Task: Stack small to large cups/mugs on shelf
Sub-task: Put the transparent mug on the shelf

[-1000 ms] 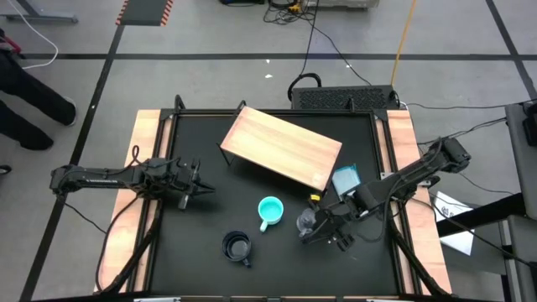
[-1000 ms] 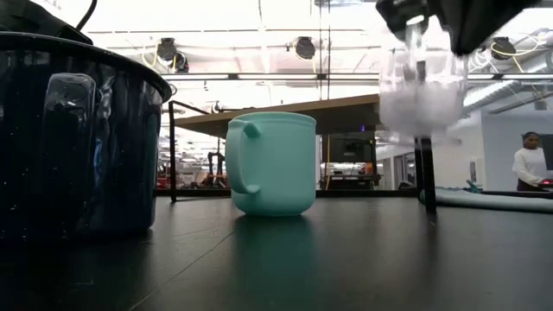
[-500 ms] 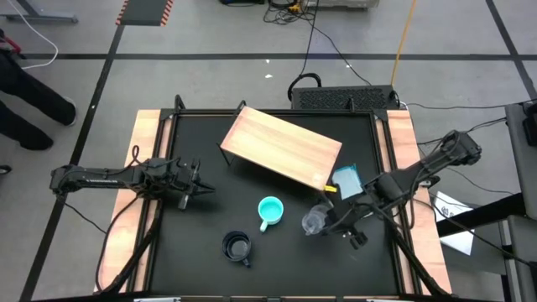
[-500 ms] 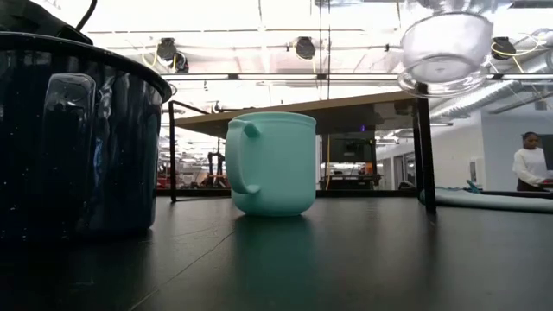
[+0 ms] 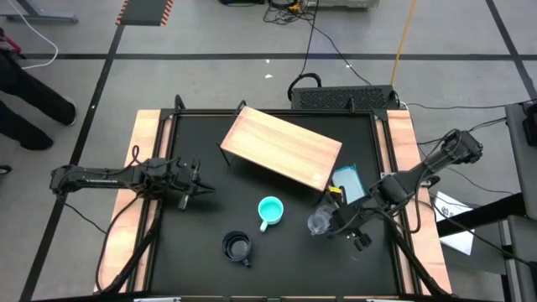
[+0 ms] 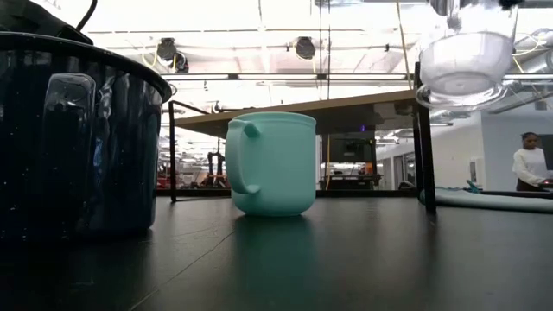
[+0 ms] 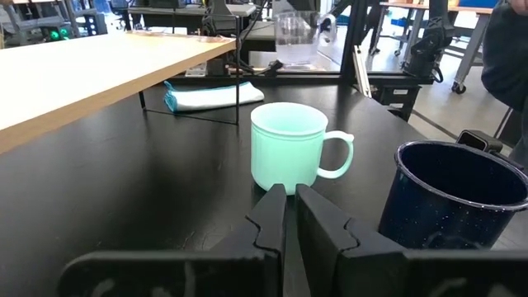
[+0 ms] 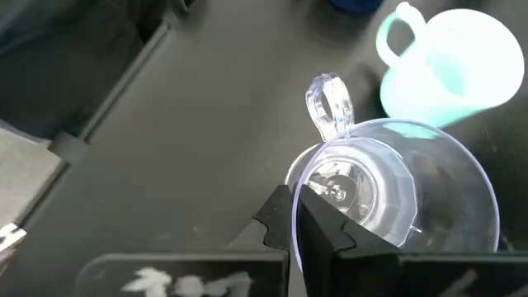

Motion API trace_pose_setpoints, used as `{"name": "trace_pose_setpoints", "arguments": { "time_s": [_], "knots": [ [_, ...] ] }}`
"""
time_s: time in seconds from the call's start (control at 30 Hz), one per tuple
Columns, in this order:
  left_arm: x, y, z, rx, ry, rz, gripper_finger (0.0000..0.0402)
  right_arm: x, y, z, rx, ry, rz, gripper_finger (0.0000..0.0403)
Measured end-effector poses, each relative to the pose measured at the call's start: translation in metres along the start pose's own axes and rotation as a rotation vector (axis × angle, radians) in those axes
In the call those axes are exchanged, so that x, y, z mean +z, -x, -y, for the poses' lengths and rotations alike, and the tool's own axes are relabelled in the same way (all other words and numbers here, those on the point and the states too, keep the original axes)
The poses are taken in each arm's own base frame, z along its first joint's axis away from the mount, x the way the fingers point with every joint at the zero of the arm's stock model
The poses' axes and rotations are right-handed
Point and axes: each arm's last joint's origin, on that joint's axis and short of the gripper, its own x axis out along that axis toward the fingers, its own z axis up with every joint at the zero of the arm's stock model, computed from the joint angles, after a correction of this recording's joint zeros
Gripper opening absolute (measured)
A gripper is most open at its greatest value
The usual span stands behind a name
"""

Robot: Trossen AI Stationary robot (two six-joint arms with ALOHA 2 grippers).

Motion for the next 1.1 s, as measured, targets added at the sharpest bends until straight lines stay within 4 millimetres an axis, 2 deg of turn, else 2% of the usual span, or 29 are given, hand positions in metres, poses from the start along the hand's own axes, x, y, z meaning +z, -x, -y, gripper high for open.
{"name": "trace_pose_setpoints", "arguments": {
  "time_s": [0.5, 0.8, 1.1],
  "knots": [
    [0.0, 0.0, 0.0, 0.0, 0.009, 0.0, 0.0033, 0.0, 0.002, 0.004, -0.012, -0.015, 0.045, 0.0],
    [0.0, 0.0, 0.0, 0.0, 0.0, 0.0, 0.0033, 0.002, 0.006, 0.034, -0.003, -0.101, 0.059, 0.0],
    [0.0, 0.0, 0.0, 0.0, -0.007, 0.0, 0.0033, 0.02, 0.026, 0.057, -0.01, -0.142, 0.087, 0.0]
  ]
}}
